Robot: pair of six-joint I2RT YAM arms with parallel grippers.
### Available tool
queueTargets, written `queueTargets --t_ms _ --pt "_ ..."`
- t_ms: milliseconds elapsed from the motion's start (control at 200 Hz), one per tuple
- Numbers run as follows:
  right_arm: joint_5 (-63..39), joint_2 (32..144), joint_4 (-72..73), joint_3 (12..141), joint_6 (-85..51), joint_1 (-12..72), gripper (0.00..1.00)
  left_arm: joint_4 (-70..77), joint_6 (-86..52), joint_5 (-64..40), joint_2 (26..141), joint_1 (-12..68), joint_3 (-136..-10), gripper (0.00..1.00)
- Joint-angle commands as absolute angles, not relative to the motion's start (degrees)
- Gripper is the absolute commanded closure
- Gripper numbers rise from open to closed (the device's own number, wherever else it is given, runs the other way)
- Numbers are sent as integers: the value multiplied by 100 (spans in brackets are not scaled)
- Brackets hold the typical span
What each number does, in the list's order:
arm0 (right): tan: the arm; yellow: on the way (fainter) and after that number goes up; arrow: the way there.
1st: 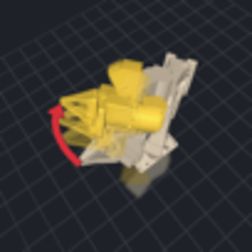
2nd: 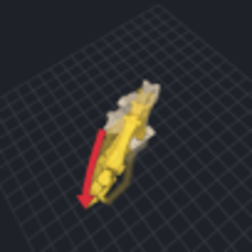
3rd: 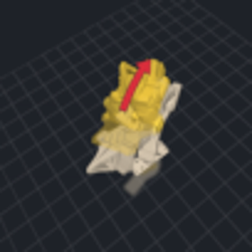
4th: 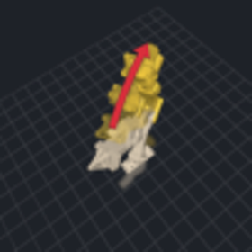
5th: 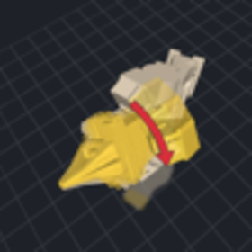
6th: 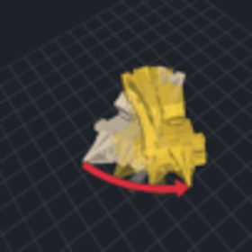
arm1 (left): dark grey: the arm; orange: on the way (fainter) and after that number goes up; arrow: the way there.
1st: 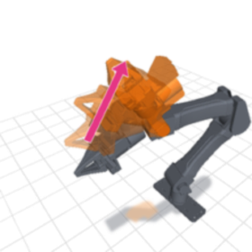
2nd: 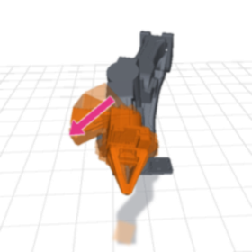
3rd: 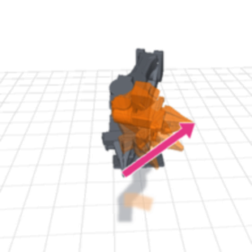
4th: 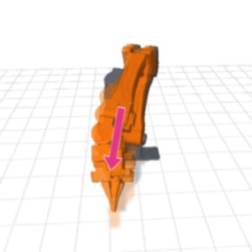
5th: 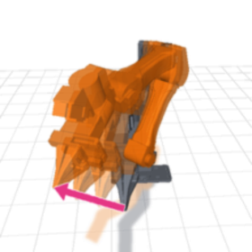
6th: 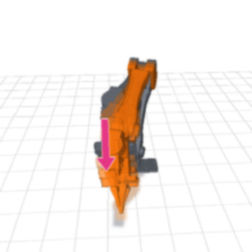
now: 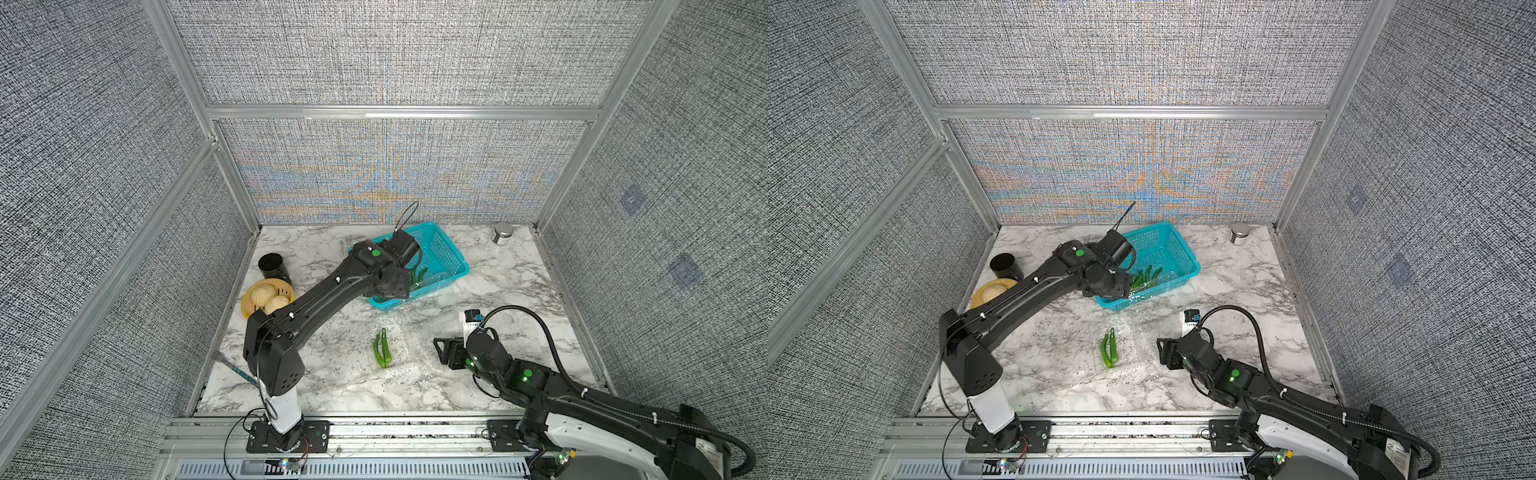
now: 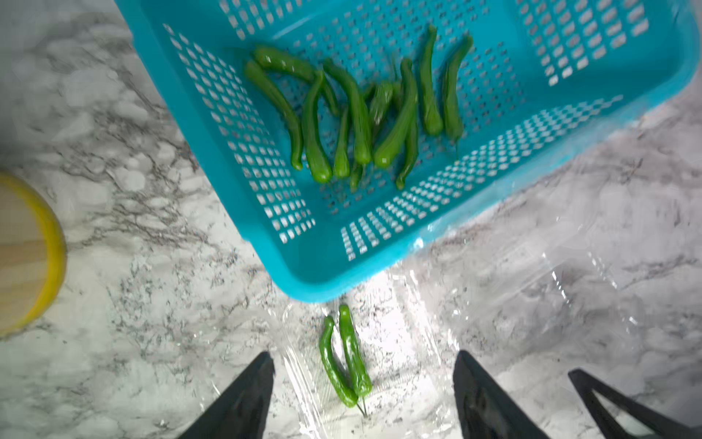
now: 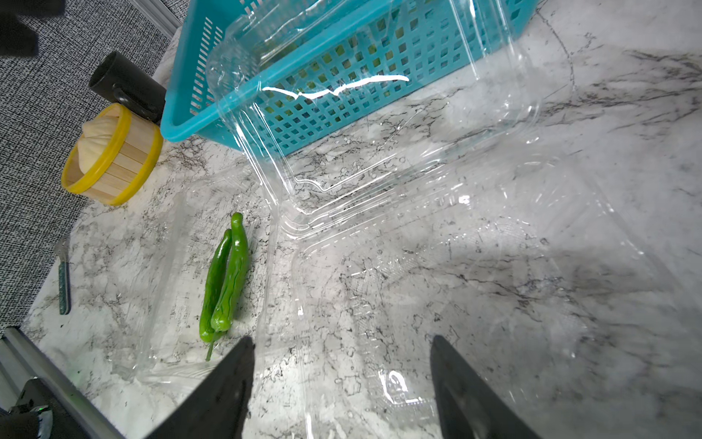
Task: Take small green peppers out of containers
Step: Place the green pepper in the basket, then pick up the green pepper from the packing box.
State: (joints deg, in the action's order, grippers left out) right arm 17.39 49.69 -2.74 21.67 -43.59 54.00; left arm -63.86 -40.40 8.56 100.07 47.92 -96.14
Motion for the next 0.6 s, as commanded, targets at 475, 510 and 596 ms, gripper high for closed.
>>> queueTargets --t_ms 475,510,596 --pt "1683 5013 -239 2179 -4403 5396 27 -4632 -4957 4 10257 5351 -7508 47" --pt "1703 4972 -270 2164 -4412 5390 27 -4626 -5021 45 10241 5361 -7428 47" --pt "1749 4888 -282 2103 -4430 5389 27 -4550 -5178 70 10114 5376 -7209 47"
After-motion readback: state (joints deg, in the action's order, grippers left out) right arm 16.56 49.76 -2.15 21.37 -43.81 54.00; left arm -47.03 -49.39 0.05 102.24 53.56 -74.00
